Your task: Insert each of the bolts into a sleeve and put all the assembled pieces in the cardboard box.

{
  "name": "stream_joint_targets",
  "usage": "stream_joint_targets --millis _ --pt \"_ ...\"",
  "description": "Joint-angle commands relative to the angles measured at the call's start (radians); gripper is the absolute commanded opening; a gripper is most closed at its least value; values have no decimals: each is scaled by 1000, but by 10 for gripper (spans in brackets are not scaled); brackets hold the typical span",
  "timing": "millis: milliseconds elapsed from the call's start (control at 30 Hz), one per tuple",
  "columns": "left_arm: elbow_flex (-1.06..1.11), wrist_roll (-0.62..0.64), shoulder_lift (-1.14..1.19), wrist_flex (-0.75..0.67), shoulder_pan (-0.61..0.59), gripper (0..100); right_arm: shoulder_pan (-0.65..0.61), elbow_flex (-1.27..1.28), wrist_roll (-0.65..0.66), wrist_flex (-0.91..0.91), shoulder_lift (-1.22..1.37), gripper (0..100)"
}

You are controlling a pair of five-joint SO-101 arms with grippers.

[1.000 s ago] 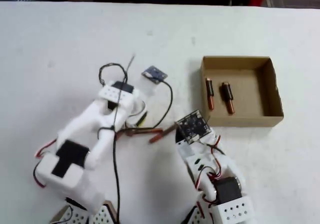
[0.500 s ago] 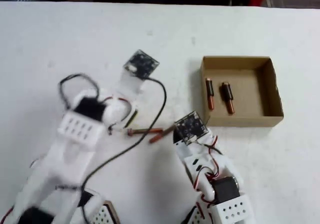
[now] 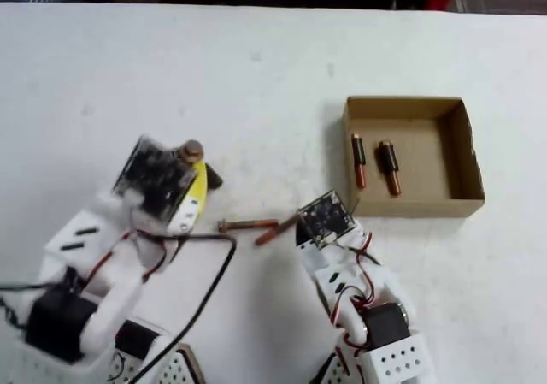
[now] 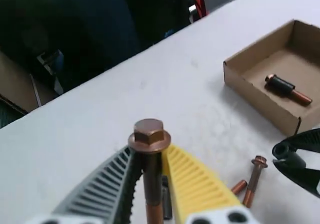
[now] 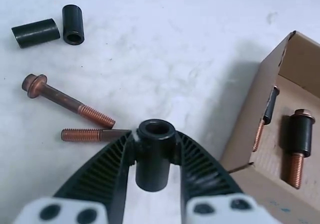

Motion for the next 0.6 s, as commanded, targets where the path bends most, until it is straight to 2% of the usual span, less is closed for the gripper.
stream_joint_targets --millis 0,133,300,400,567 --pt "-9 74 -56 -74 12 20 -7 -9 0 -27 -12 17" --pt "-9 204 -62 -66 7 20 -7 -18 -6 -22 -12 17" --pt "38 212 -64 -74 12 20 -12 -135 -9 68 -12 17" --pt "55 212 -64 -75 12 20 -56 -206 -84 128 -12 17" --pt "84 216 -120 -75 25 20 -85 -213 -120 56 -12 17"
